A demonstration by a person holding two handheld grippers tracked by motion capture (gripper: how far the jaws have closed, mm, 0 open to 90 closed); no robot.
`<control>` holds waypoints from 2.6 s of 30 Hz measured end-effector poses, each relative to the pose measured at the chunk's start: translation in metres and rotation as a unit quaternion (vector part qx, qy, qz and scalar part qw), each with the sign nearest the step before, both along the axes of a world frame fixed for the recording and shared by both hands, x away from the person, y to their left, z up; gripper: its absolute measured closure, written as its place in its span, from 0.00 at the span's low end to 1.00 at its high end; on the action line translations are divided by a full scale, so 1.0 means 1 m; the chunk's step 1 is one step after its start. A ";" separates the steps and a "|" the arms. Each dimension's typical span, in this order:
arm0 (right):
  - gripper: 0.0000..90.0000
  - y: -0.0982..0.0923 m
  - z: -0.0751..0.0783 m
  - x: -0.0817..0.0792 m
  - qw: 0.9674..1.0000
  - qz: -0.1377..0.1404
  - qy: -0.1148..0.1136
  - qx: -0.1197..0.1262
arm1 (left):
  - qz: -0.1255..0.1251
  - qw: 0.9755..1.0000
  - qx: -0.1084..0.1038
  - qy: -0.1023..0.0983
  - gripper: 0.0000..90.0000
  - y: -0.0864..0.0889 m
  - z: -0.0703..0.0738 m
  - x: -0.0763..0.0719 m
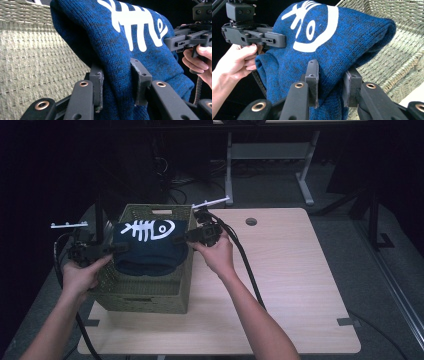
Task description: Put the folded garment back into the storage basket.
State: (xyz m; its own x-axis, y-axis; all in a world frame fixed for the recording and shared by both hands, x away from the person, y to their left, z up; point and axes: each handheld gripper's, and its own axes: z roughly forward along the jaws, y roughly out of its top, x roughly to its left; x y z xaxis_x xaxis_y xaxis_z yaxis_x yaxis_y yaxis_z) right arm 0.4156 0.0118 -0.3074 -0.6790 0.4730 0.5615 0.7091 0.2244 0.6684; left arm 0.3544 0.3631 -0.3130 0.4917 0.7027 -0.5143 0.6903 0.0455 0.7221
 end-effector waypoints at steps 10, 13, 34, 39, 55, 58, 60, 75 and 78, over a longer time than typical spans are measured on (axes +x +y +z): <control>0.78 0.012 -0.011 0.005 1.000 -0.003 0.006 -0.005 | 0.014 1.000 0.010 0.007 0.74 0.007 -0.007 0.003; 0.78 0.017 -0.014 0.006 1.000 -0.003 0.004 -0.008 | 0.020 1.000 0.011 0.014 0.73 0.011 -0.011 0.004; 0.78 0.042 -0.044 0.013 0.999 0.003 0.016 -0.038 | 0.041 0.997 0.055 0.043 0.72 0.020 -0.037 0.015; 0.77 0.044 -0.052 0.015 0.999 0.000 0.018 -0.042 | 0.041 0.995 0.071 0.049 0.72 0.019 -0.042 0.017; 0.73 0.045 -0.059 0.005 0.997 -0.005 0.002 -0.079 | 0.033 0.989 0.130 0.054 0.71 0.008 -0.048 0.019; 0.72 0.046 -0.058 0.004 0.997 -0.003 0.000 -0.081 | 0.035 0.989 0.132 0.053 0.72 0.008 -0.047 0.020; 0.69 0.047 -0.057 0.003 0.996 -0.004 -0.007 -0.089 | 0.038 0.988 0.141 0.050 0.71 0.007 -0.047 0.021; 0.54 0.016 -0.033 0.007 0.997 -0.027 -0.033 -0.071 | 0.057 0.990 0.126 0.020 0.58 0.006 -0.034 0.017; 0.54 0.007 -0.029 0.007 0.997 -0.027 -0.035 -0.057 | 0.049 0.992 0.118 0.014 0.58 0.001 -0.032 0.015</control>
